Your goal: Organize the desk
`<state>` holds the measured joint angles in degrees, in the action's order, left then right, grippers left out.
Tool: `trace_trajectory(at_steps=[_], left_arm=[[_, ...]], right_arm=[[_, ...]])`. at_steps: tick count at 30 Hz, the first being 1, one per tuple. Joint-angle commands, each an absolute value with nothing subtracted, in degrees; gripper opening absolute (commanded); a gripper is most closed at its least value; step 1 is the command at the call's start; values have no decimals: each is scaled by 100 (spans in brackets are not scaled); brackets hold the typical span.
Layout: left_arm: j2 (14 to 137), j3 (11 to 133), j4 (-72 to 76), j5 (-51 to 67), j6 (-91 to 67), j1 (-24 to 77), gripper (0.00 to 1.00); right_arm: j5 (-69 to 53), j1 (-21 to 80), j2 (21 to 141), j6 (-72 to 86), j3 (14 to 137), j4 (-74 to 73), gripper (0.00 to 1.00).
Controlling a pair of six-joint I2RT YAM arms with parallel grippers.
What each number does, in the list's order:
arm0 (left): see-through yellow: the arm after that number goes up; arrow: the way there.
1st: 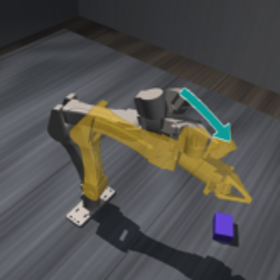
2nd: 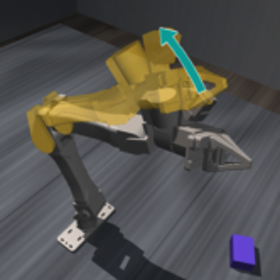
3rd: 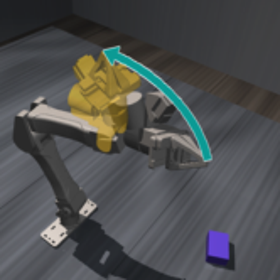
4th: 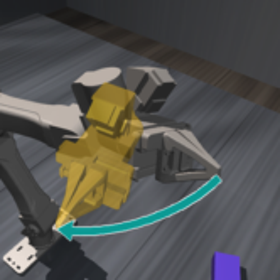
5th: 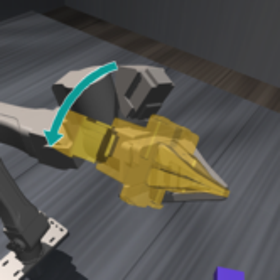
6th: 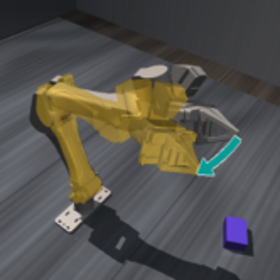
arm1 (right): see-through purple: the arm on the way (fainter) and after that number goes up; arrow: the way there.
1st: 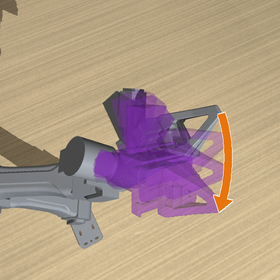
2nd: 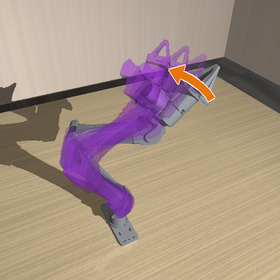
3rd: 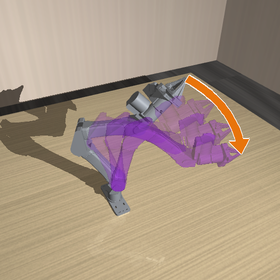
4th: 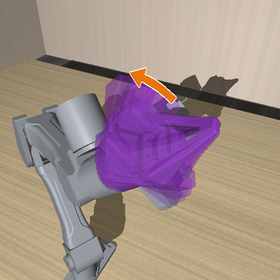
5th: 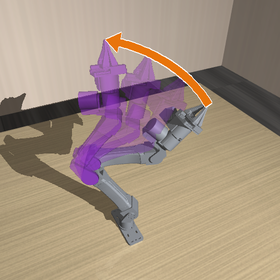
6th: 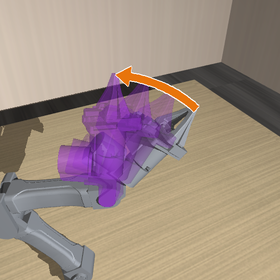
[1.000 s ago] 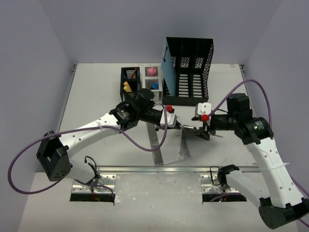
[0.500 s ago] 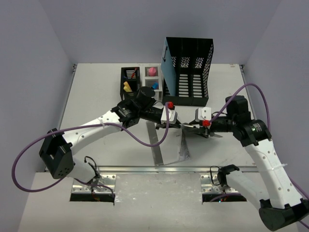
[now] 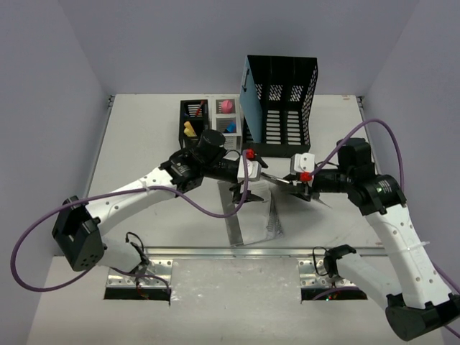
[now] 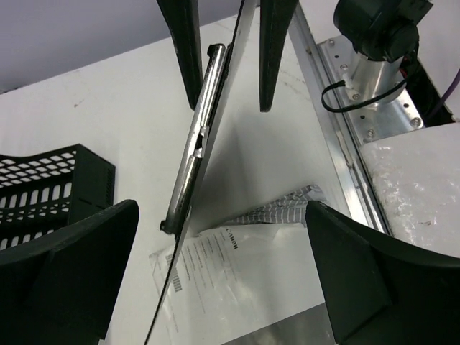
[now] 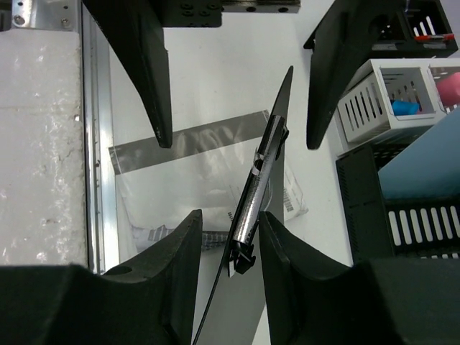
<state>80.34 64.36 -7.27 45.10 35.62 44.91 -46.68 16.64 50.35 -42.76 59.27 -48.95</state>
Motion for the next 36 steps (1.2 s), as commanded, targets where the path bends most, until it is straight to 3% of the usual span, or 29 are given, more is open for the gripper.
trace_trajectory(at_steps=[1, 8, 17, 22, 32, 35, 36], left_arm=[[7420, 6285, -326, 4255, 3358, 4325, 100], [6391, 5521, 677, 3428, 2715, 3850, 100], [6556, 5826, 264, 4376, 3709, 3858, 96], [7390, 6625, -465, 4658, 4218, 4130, 78], [8209, 7128, -563, 4816, 4500, 4544, 65], [8288, 7181, -536, 4799, 4474, 4649, 50], [8305, 7198, -527, 4781, 4430, 4667, 31]], right_arm=[[-4676, 1661, 5098, -3947, 6336, -4685, 1], [-4702, 1670, 5212, -3621, 6750, -4570, 1], [-5018, 1670, 5264, -3823, 6662, -4702, 1], [-5027, 1670, 5291, -3919, 6592, -4711, 1], [-5045, 1670, 5273, -3990, 6460, -4685, 1], [-5062, 1670, 5282, -3894, 6416, -4579, 1], [-5062, 1670, 5300, -3833, 6416, -4553, 1]])
